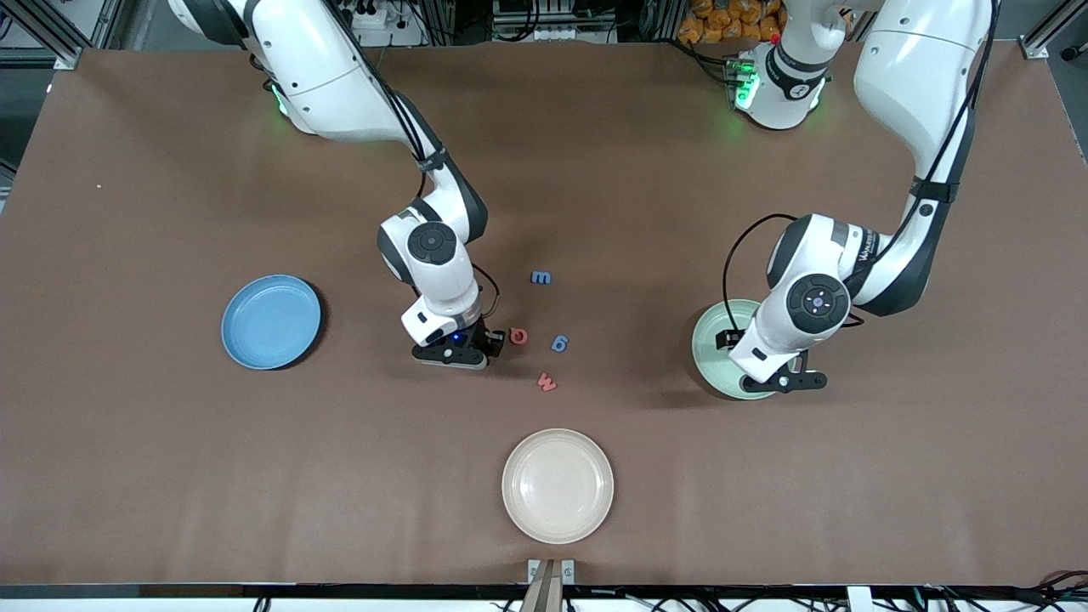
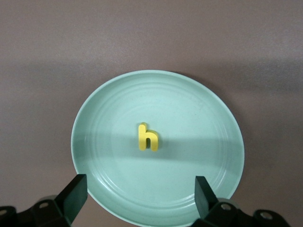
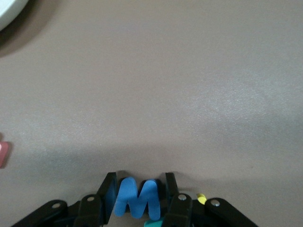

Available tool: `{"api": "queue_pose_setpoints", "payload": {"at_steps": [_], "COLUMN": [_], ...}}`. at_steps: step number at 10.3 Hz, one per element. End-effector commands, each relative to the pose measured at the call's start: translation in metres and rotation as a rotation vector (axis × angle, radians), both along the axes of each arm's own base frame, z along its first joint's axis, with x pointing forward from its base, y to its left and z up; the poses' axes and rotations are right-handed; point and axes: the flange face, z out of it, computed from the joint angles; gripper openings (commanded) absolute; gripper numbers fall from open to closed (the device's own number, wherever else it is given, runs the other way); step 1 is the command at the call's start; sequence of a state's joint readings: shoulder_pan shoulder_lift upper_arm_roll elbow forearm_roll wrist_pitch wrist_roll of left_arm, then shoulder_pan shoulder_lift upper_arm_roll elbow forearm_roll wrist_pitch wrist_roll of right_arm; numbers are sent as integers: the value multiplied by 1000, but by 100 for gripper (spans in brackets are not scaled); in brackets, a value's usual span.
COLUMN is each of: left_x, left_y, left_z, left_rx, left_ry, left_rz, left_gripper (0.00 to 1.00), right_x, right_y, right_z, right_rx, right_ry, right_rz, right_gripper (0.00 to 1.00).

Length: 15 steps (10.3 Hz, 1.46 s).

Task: Sort uppercase to blue plate, lowercase to green plate
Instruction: 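Lower the yellow h onto the green plate and open the left gripper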

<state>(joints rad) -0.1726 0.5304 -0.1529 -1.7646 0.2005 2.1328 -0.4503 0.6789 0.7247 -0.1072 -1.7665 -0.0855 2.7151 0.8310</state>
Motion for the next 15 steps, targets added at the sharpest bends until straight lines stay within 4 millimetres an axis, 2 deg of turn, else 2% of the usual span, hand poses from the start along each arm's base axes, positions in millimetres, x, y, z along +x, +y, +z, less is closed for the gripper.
{"api": "queue_pose_setpoints", "payload": {"at_steps": [1,8,10,15], "left_x": [-2,-2,-2,-2], "left_y": [4,5,5,5], "left_z": [4,4,4,6], "left_rx": [12,12,12,13], "left_ry": [3,3,5,5], "left_rz": [-14,-14,-14,-14], "left_gripper": [100,100,100,100], "right_x": [-1,-13,-20,-21], "right_y": [5,10,10,11], "right_z": [-7,-13,-17,-17], "right_rx": [0,-8,-15,-24], "right_ry": [-17,4,12,3], "right_rz": [-29,-43,-34,-16], "right_gripper": [51,53,48,39]}}
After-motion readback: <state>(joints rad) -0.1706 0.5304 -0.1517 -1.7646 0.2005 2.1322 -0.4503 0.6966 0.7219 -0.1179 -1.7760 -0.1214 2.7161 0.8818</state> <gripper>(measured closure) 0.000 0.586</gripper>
